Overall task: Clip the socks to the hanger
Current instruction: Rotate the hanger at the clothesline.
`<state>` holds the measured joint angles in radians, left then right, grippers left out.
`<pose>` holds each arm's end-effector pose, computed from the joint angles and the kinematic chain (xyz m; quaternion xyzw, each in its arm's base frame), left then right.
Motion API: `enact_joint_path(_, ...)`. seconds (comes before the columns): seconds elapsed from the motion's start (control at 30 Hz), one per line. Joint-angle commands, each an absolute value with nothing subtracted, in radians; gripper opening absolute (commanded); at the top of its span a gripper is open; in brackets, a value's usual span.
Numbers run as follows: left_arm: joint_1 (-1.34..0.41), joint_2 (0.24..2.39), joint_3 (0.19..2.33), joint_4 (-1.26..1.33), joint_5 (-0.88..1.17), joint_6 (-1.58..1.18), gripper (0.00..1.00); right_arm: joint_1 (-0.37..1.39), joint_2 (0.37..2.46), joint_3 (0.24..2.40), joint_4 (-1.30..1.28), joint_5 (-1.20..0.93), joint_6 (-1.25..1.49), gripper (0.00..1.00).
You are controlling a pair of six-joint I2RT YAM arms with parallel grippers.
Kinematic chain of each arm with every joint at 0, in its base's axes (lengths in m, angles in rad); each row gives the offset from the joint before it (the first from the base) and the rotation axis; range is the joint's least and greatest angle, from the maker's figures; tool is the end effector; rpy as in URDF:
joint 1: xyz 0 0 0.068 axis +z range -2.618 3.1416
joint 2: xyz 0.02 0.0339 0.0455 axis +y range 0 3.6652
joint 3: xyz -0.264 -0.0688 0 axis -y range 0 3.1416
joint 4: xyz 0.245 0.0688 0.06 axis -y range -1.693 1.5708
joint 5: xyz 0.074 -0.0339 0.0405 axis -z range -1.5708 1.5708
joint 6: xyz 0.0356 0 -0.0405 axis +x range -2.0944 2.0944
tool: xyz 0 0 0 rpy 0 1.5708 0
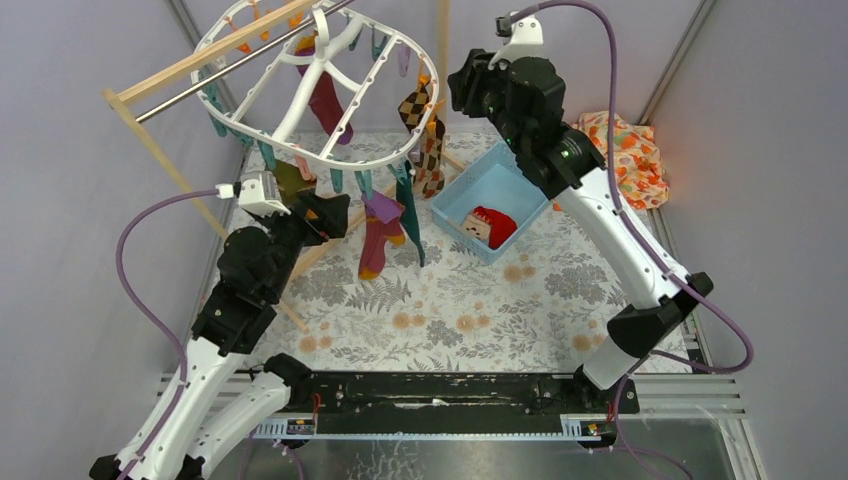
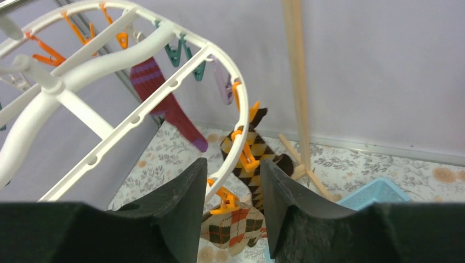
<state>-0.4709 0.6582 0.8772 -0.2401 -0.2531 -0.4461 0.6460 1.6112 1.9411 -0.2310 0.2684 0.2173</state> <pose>0.1339 -0.0582 0.3845 -0.0795 0.7099 -0.2263 0.6622 0.2858 0.2036 0.5241 -0.0446 0.6711 0.2257 0.7047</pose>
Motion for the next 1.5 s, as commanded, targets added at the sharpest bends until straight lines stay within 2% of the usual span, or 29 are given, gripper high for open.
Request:
enact_joint_path(0.0,-0.475,0.638,0.919,-0.267,-0.305,-0.433,0.99,0.647,1.702,2.071,-0.314,0.189,0.214,0.48)
enact_joint_path(0.33,-0.475,0.602,0.949,-0.320,-0.308,-0.425,0.99,0.627,1.841,2.221,-0.362,0.121,0.218,0.46)
enact_joint_path(0.5,-0.475,0.578,0.965,-0.342,-0.301,-0.422,0.99,0.625,1.842,2.221,-0.358,0.068,0.246,0.26)
enact_joint_path(0.7,-0.476,0.583,1.007,-0.351,-0.237,-0.436,0.98,0.625,1.770,2.116,-0.318,0.020,0.274,0.18)
enact_joint_path(1.03,-0.476,0.667,1.158,-0.273,0.080,-0.533,0.98,0.631,1.709,2.016,-0.284,-0.067,0.322,0.10)
enact_joint_path(1.47,-0.475,0.755,1.171,-0.190,0.154,-0.583,0.98,0.696,1.561,1.807,-0.191,-0.089,0.345,0.06)
